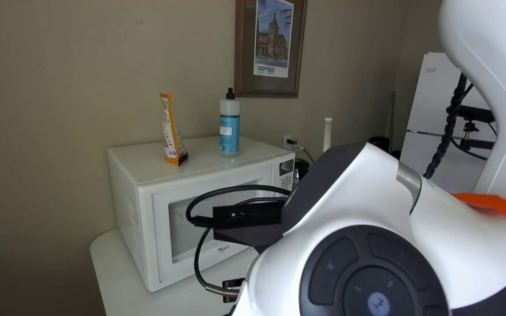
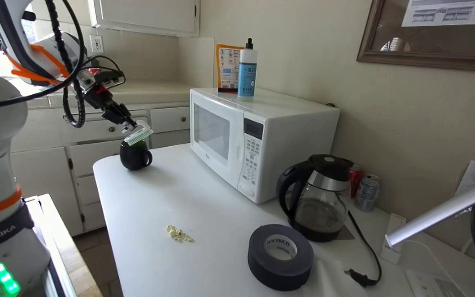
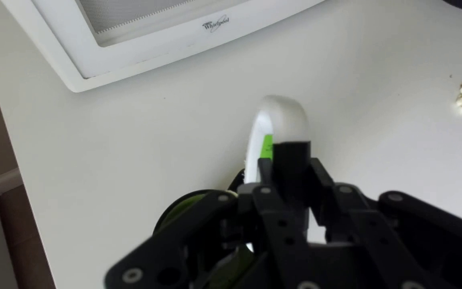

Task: Put the brush in the black cup

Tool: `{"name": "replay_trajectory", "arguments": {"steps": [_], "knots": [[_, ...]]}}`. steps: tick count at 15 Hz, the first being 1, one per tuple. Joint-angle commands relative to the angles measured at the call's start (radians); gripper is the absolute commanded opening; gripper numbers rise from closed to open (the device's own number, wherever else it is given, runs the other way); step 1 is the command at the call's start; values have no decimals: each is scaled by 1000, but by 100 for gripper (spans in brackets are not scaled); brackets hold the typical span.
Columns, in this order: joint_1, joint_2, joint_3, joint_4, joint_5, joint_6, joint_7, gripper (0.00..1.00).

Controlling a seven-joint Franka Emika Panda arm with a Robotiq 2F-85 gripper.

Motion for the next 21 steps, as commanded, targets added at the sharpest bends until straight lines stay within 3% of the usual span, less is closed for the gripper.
{"name": "replay_trajectory", "arguments": {"steps": [1, 5, 18, 19, 21], "knots": [[14, -3, 15, -1, -103, -9, 67, 6], [14, 26, 14, 4, -178, -1, 126, 6], [33, 132, 33, 25, -255, 20, 173, 6], [35, 135, 33, 27, -262, 16, 178, 48], [36, 140, 34, 30, -271, 16, 183, 56]]}}
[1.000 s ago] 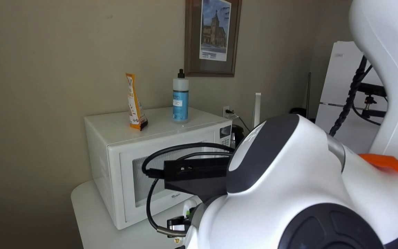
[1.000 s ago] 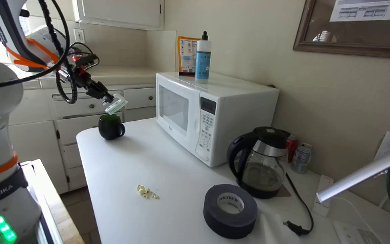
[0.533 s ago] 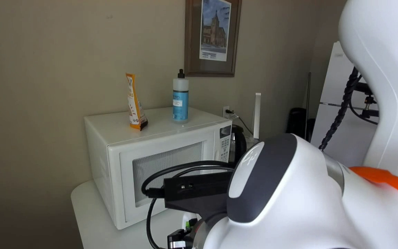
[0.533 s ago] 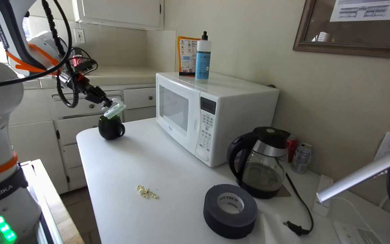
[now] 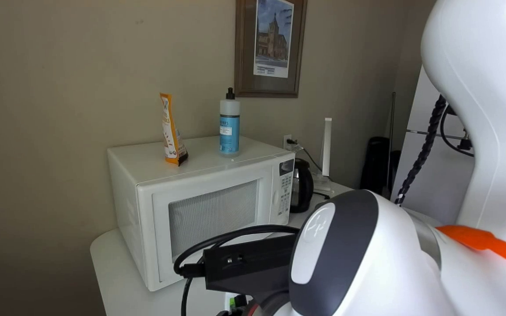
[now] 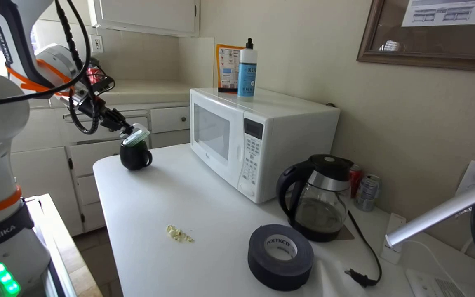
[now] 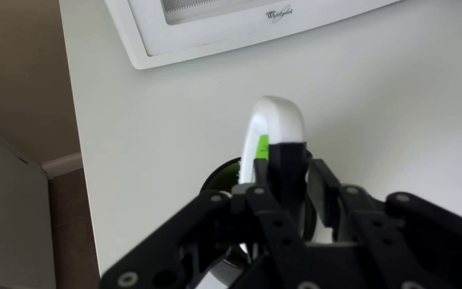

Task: Put the brush in the black cup

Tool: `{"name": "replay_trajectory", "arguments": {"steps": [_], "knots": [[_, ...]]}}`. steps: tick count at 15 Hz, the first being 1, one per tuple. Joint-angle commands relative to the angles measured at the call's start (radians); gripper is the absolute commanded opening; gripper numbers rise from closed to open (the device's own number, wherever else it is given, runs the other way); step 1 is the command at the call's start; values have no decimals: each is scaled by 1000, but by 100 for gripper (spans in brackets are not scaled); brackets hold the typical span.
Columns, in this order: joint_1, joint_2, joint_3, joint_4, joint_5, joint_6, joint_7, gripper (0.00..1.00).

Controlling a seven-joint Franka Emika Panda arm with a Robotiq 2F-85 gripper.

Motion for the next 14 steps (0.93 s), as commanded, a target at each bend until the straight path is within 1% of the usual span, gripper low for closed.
{"name": "replay_trajectory", "arguments": {"steps": [1, 3, 4, 6, 9, 11, 14], "knots": [[3, 27, 7, 18, -42, -1, 34, 65], [2, 24, 7, 19, -48, 0, 43, 78], [1, 21, 7, 18, -51, 3, 45, 87], [-2, 12, 6, 15, -52, 8, 57, 100], [-12, -49, 7, -4, -20, 10, 111, 100], [-33, -132, -1, -36, 5, 28, 188, 100], [-71, -267, -26, -91, 51, 89, 252, 100]]}}
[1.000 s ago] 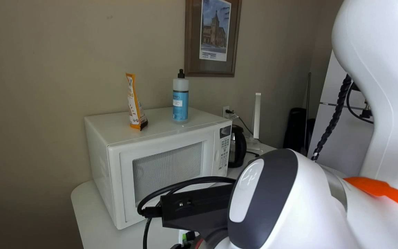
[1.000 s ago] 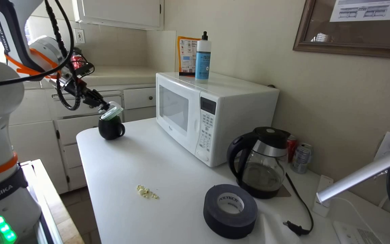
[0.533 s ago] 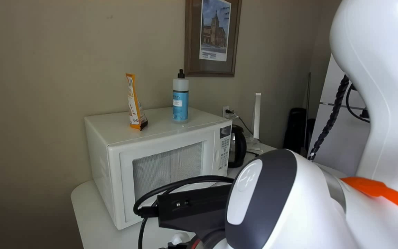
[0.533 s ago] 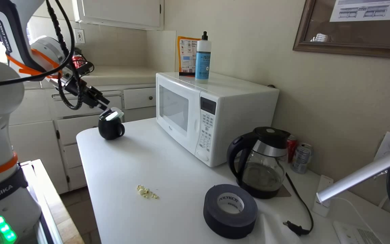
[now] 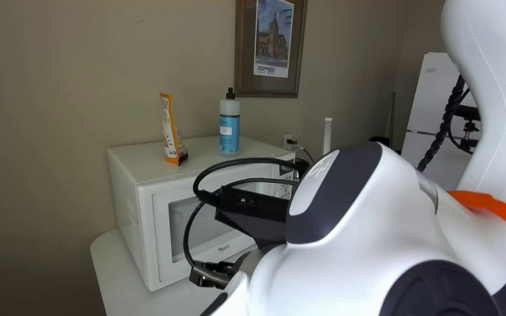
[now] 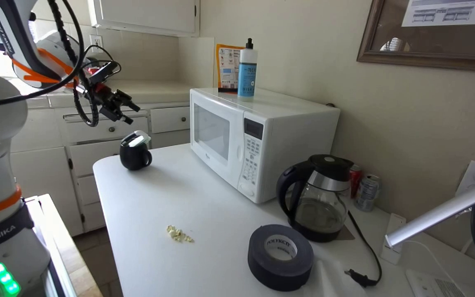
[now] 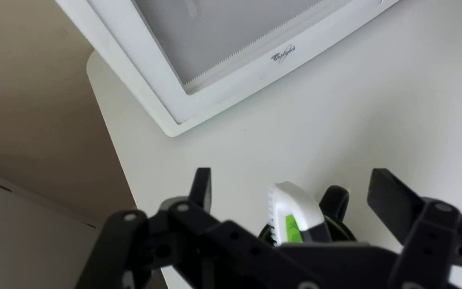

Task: Put the brush in the black cup

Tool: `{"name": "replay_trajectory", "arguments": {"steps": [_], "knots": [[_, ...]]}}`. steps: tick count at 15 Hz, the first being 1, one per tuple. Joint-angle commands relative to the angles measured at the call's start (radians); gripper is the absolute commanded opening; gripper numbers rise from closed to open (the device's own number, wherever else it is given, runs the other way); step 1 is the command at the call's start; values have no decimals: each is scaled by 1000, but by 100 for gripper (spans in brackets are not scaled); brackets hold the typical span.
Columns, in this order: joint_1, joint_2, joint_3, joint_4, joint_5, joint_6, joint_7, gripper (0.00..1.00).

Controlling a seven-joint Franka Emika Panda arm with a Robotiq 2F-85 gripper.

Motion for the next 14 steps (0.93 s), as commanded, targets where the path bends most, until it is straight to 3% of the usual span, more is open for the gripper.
{"name": "replay_trajectory", "arguments": {"steps": [1, 4, 10, 11, 14], "knots": [[-48, -218, -37, -119, 76, 107, 70, 100], [-83, -380, -128, -229, 143, 196, 95, 100], [-195, -599, -393, -452, 151, 377, 119, 100], [-235, -503, -424, -354, 146, 381, 115, 100], [-342, -507, -553, -374, 135, 477, 110, 100]]}}
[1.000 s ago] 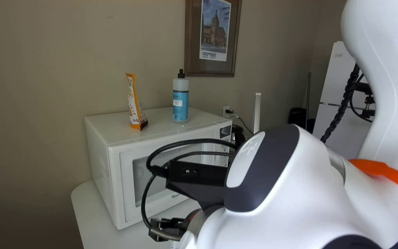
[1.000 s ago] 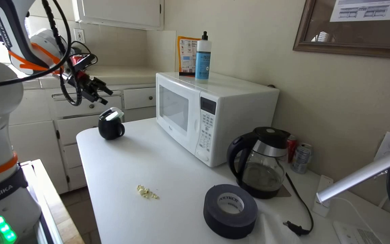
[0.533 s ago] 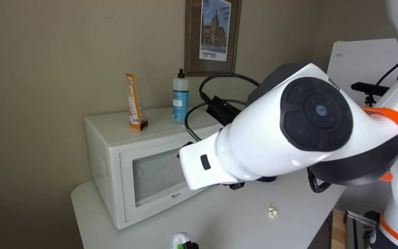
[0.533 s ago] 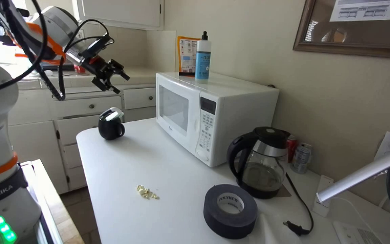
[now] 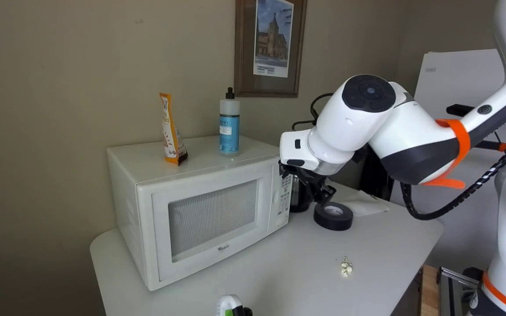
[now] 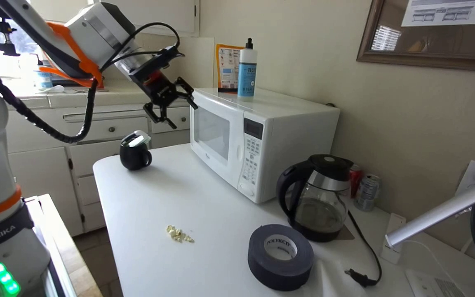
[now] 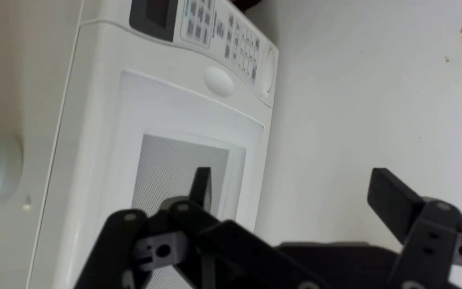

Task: Put the brush in the black cup

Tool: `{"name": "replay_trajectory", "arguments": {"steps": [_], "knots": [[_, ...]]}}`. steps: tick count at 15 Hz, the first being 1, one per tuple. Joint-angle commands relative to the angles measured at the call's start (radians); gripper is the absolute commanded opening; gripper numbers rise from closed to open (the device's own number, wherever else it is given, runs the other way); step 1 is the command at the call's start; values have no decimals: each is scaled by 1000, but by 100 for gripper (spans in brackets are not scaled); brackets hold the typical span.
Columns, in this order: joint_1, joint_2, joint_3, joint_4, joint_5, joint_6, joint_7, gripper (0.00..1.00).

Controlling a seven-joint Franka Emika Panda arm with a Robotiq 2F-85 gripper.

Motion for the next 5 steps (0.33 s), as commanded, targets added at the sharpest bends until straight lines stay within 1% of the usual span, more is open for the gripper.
{"name": "replay_trajectory", "arguments": {"steps": [1, 2, 3, 5], "knots": [[-49, 4, -23, 3, 10, 33, -7, 100], [-82, 11, -56, 6, 8, 61, -12, 100], [-101, 14, -75, 6, 8, 76, -17, 100], [-107, 17, -81, 6, 8, 83, -17, 100]]}}
